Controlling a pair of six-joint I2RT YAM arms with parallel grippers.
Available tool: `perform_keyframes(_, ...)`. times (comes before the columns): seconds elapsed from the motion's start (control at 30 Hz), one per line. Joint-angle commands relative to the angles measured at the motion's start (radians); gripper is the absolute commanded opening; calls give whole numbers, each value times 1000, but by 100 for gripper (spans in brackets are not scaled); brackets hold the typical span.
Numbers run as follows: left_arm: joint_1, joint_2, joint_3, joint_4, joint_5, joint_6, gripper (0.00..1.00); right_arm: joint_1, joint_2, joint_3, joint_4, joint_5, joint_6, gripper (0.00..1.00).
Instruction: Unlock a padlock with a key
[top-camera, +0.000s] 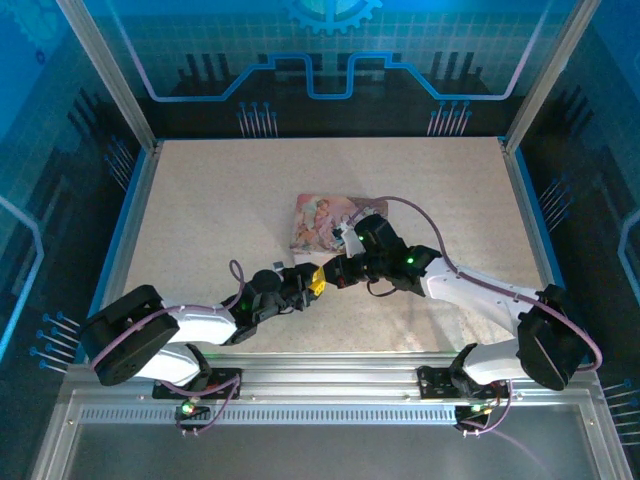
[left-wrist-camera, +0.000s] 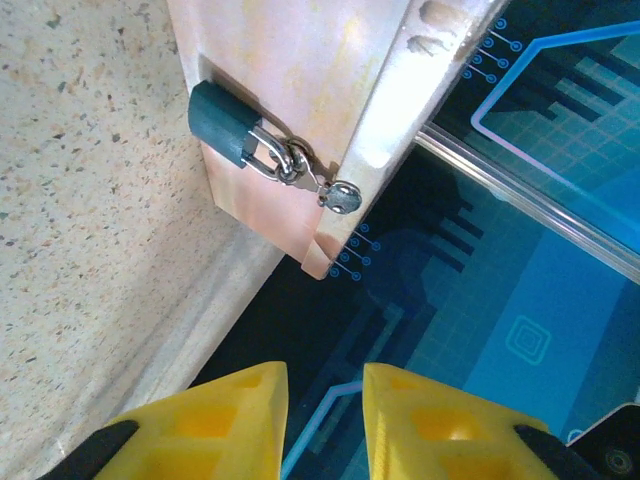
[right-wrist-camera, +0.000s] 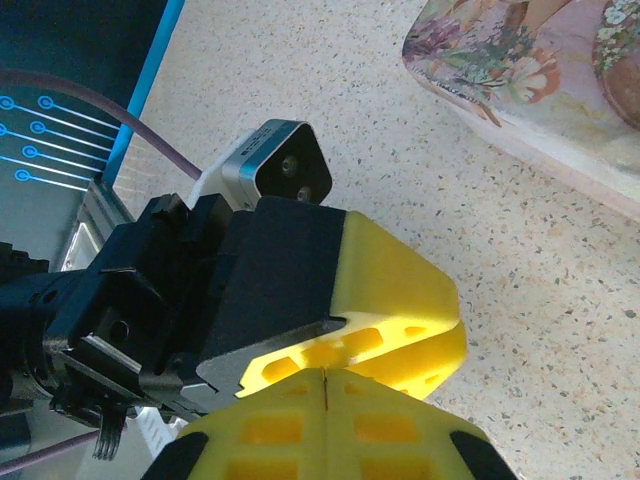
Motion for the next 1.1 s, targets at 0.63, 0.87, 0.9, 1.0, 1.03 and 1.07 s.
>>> perform_keyframes(0.63, -17, 15, -31, 67, -47, -144, 24, 16, 4, -15, -2, -24, -15, 2)
perform_keyframes(0.87, -20, 14, -33, 65, -49, -144, 20, 17, -4, -24, -5, -16, -14, 2)
perform_keyframes(0.9, -19, 13, -32, 66, -51, -144, 19, 16, -6, -26, -5, -15, -14, 2)
perform_keyframes(1.0, -19, 14, -34, 65, -52, -142, 15, 16, -11, -26, -8, -10, -14, 2)
perform_keyframes(1.03, -21, 14, -36, 66, -54, -141, 13, 18, -12, -27, -8, -9, -14, 2)
perform_keyframes(1.07, -20, 14, -36, 64, -54, -141, 11, 16, -14, -27, -9, -6, -13, 2)
